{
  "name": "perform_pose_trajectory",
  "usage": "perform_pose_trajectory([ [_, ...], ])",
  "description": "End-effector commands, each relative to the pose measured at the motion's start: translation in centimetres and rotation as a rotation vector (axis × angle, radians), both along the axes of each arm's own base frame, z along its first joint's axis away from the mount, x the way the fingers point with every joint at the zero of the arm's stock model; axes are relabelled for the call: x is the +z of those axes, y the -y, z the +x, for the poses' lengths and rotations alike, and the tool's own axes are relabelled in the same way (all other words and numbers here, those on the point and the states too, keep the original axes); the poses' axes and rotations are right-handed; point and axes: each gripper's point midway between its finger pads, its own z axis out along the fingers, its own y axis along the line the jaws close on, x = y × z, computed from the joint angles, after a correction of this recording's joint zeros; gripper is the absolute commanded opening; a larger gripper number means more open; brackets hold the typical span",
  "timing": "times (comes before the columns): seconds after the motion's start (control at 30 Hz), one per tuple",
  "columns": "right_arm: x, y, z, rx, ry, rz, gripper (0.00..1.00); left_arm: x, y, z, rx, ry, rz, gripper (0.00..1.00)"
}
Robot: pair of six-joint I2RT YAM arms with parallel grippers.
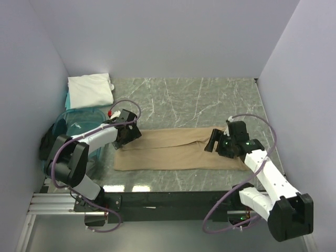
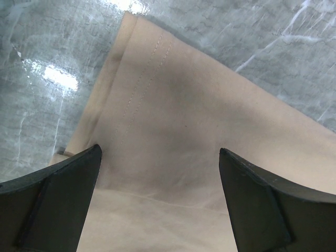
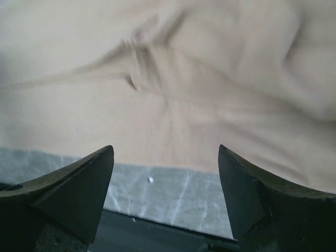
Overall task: Fold and stack the t-shirts
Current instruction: Fold the tshirt
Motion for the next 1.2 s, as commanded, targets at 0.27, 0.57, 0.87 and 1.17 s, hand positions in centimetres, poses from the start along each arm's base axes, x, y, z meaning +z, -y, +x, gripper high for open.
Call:
perform_pose_trajectory([
  [0.27, 4.3, 3.1, 12.5, -0.270, 0.098, -0.272, 0.84, -0.2, -0.4, -0.1, 0.008, 0.002, 0.019, 1.00],
  [0.57, -2.3, 3.8, 13.5, -0.299, -0.124, -0.518, 0.70, -0.8, -0.4, -0.3, -0.002, -0.013, 0.026, 0.99],
  [0.87, -2.8, 4.4, 11.8, -0.330, -0.154, -0.568, 0.22, -0.8, -0.7, -0.2, 0.005, -0.012, 0.041, 0.99],
  [1.17, -2.0, 3.2, 8.7, -0.312, -0.156, -0.557, 0.05, -1.0, -0.7, -0.1, -0.001, -0.015, 0.045, 0.99],
])
